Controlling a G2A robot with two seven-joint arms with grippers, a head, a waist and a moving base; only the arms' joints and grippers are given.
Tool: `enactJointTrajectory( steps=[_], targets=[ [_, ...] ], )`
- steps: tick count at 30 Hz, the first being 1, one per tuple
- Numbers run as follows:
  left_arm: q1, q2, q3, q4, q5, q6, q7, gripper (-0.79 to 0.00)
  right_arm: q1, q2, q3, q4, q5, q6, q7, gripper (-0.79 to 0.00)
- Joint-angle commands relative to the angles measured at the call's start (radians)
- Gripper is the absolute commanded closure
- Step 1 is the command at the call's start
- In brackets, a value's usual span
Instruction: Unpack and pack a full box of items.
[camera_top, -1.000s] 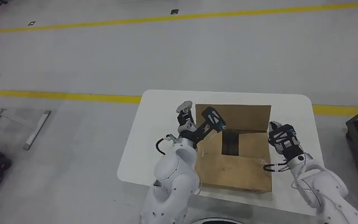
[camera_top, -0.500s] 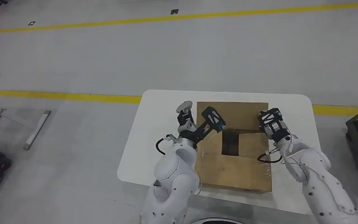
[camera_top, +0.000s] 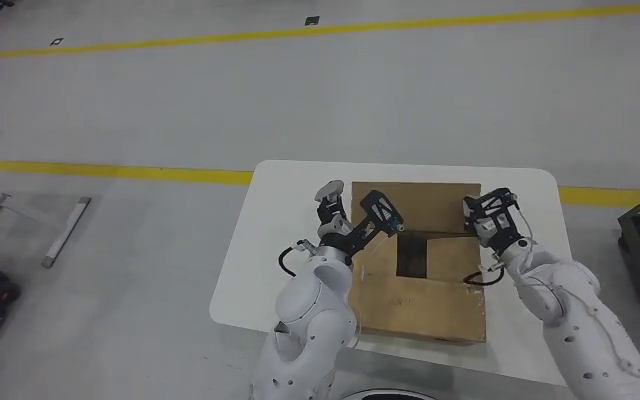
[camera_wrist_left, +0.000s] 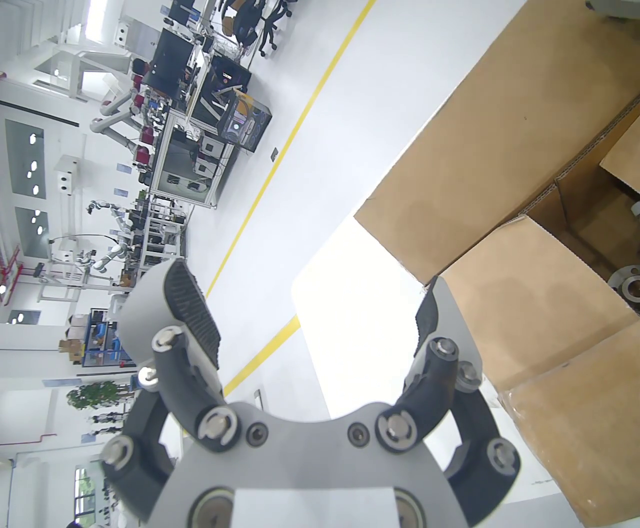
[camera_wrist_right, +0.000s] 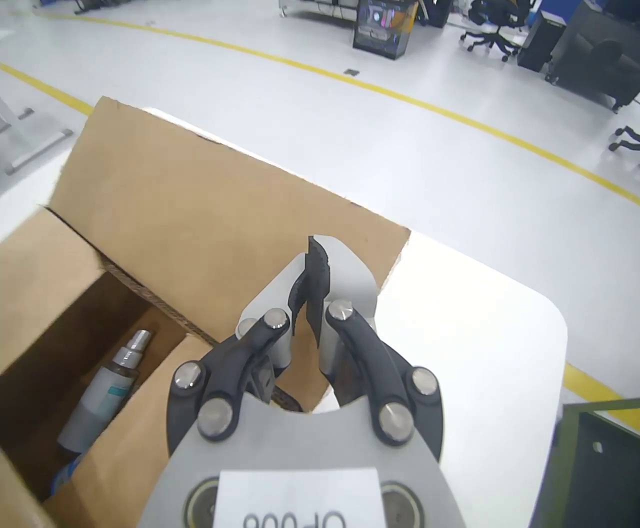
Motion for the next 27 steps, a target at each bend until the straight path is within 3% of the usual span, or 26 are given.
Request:
enactJointTrajectory(
  steps=[1,4,16,22,27],
  targets=[
    [0.0,0.0,0.0,0.0,0.0,0.0,0.0,-0.785,-0.061,0.008,0.038,-0.07,-0.042,-0.018,-0.002,0.0],
    [0.0,0.0,0.0,0.0,0.0,0.0,0.0,-0.785,-0.165,0.017,0.08,-0.141,-0.138,-0.001,-0.034,0.0],
    [0.0,0.0,0.0,0.0,0.0,0.0,0.0,-0.785,-0.478,0.033,0.273,-0.233,-0.04,-0.128,-0.208,0.0],
    [0.0,0.0,0.0,0.0,0.0,0.0,0.0,-0.785,-0.538,0.041,0.314,-0.214,-0.017,-0.242,-0.301,0.0],
    [0.0,0.0,0.0,0.0,0.0,0.0,0.0,-0.785,-0.542,0.042,0.32,-0.207,-0.015,-0.247,-0.313,0.0]
  ],
)
